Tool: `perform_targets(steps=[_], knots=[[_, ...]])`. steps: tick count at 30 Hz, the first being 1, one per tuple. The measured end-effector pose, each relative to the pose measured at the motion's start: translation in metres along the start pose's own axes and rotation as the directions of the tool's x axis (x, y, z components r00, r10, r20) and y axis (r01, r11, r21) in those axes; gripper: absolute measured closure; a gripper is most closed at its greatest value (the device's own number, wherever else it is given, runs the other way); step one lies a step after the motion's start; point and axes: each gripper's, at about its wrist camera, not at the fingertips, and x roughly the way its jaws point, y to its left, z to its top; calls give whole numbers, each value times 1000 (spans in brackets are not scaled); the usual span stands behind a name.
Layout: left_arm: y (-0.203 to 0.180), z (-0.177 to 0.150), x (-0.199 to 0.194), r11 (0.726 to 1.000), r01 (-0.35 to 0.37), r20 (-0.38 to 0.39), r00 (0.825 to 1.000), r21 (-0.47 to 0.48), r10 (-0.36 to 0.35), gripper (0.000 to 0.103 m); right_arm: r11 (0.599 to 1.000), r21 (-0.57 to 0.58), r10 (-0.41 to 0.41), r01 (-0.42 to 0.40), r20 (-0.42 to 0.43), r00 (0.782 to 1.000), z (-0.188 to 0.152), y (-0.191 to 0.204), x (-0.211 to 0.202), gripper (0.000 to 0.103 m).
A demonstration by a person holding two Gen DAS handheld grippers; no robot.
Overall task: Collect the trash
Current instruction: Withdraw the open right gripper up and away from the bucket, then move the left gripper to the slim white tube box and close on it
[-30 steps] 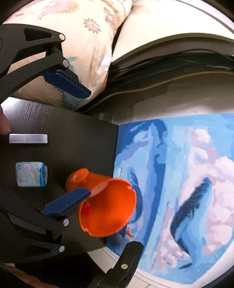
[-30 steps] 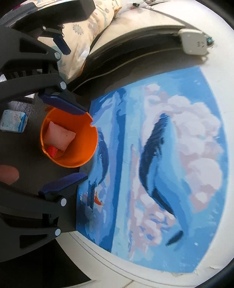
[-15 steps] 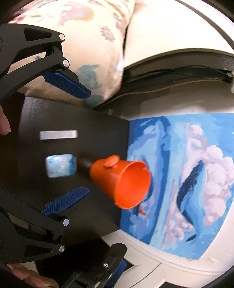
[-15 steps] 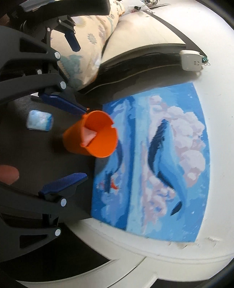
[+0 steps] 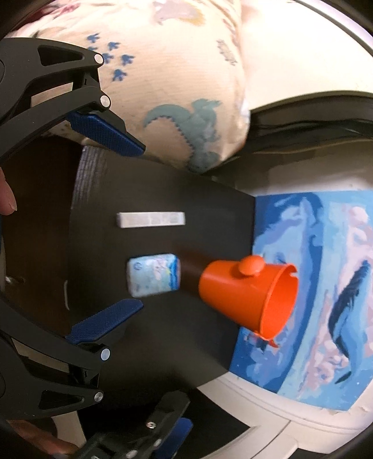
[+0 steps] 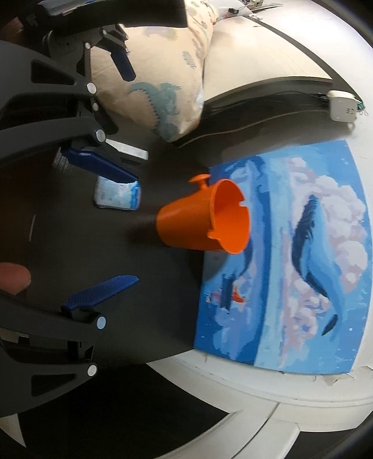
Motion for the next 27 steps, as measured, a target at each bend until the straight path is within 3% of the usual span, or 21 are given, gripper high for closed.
perform_targets(steps=[8,12,15,27], knots=[[1,-12,1,1000,7,-9,1000,-5,-7,6,1000,9,18,-18,-33,999,-9,4,4,36],[2,-9,2,1000,-1,-1,1000,-4,1,6,999,8,32,-31,-39,999,-3,9,9,33],[6,-5,7,1000,-10,-3,1000,-9,10,6,999,5,34,-34,-37,999,3,12,16,25],[6,10,35,1000,-15,-30,999,-10,15,6,999,37,17,-16,-17,1000,15,4,16,25]])
